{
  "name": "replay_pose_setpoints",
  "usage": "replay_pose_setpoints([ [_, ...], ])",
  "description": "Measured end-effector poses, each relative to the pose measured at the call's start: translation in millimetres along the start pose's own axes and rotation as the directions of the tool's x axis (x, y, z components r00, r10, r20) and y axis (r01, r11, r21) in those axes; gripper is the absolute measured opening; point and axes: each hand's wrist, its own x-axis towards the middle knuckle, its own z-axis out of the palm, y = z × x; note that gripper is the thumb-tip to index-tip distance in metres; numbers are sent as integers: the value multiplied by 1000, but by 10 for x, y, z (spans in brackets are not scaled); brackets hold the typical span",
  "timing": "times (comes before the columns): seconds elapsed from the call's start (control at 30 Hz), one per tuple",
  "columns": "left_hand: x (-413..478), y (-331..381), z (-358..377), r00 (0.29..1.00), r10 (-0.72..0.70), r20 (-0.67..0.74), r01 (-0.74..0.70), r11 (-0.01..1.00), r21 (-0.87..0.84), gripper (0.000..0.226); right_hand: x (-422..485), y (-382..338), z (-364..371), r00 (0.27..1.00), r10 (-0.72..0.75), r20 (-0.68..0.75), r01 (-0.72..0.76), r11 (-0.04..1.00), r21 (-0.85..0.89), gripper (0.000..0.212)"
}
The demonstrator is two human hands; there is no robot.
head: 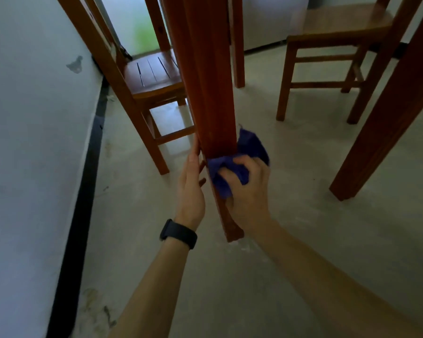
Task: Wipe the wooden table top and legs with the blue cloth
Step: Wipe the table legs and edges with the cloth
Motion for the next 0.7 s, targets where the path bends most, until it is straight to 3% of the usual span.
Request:
replay_pose_setpoints([
  [0.07,-2,21,-12,999,-45,15,46,998,-52,40,-614,201,140,976,-66,205,85,993,-84,29],
  [0.1,4,18,-13,997,-69,19,70,995,-70,50,-935,300,183,942,-32,335,70,992,-101,29],
  [0.17,5,16,6,996,-86,7,86,994,-71,61,-1353,433,134,841,204,501,-172,979,-109,40],
  [0.2,-5,15,20,997,-71,6,71,996,-60,60,-1425,453,83,793,330,512,-322,941,-107,49],
  [0.27,-16,-10,49,1000,-20,13,21,1000,-22,44,-1285,379,2,801,395,449,-416,908,-55,58],
  [0.37,-2,-89,55,1000,-5,-16,5,1000,13,31,-742,40,-28,904,339,260,-381,915,135,64],
  [0.47,19,-104,58,999,-6,-42,7,1000,20,34,-481,-126,80,920,317,231,-364,910,199,49],
  [0.57,-20,-66,66,999,-18,-37,19,1000,19,41,-858,-45,241,857,347,382,-422,897,133,40],
  [0.63,-35,-95,40,999,-42,-25,42,999,17,46,-1347,101,382,720,444,534,-536,844,21,43],
  [0.7,-72,-153,12,999,-46,9,45,999,27,49,-1737,263,411,656,558,508,-640,768,-17,35],
])
